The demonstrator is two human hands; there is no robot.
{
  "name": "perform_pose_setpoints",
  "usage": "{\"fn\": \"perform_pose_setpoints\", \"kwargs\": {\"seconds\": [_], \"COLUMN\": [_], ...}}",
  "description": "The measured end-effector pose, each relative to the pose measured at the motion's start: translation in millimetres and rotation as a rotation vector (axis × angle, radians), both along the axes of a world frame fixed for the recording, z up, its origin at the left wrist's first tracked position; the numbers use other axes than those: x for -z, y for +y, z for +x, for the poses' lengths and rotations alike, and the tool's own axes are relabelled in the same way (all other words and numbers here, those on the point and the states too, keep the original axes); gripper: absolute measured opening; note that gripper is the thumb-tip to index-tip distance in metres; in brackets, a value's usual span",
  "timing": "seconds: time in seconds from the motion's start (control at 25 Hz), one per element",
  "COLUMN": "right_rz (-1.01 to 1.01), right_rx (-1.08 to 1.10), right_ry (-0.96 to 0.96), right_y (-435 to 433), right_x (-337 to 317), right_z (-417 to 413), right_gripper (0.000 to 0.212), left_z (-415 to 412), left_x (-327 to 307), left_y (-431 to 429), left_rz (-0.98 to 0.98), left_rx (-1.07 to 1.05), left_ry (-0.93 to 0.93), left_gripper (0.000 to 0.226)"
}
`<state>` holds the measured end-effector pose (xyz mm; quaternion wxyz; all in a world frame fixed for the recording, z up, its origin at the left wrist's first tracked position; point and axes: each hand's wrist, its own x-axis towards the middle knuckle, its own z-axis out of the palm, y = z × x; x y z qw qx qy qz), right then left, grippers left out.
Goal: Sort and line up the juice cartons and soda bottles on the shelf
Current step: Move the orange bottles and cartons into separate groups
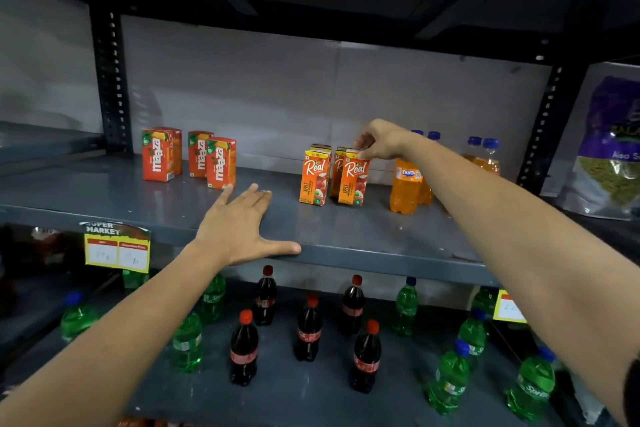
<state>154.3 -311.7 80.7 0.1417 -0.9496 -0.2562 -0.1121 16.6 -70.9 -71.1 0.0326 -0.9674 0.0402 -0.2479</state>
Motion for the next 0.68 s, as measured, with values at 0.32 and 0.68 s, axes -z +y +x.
{"fn": "perform_pose_setpoints", "kwargs": {"seconds": [0.32,0.68], "right_rz": [0.095,0.155], "right_rx": [0.072,-0.008], "right_ry": [-0.296,-0.044], "right_y": [39.3,232.9], "right_x": [1.8,46.7], "right_z": [-20.4,-27.4], "right_gripper": [0.026,0.07], "left_z": [-33.1,-35.6], "left_x": [0.1,-4.3], "left_y": [104.3,217.7], "left_rz": [0.055,0.133], "left_rx": [-0.085,0.025], "left_ry": [-0.061,0.008], "left_gripper": [0.133,0.125]}}
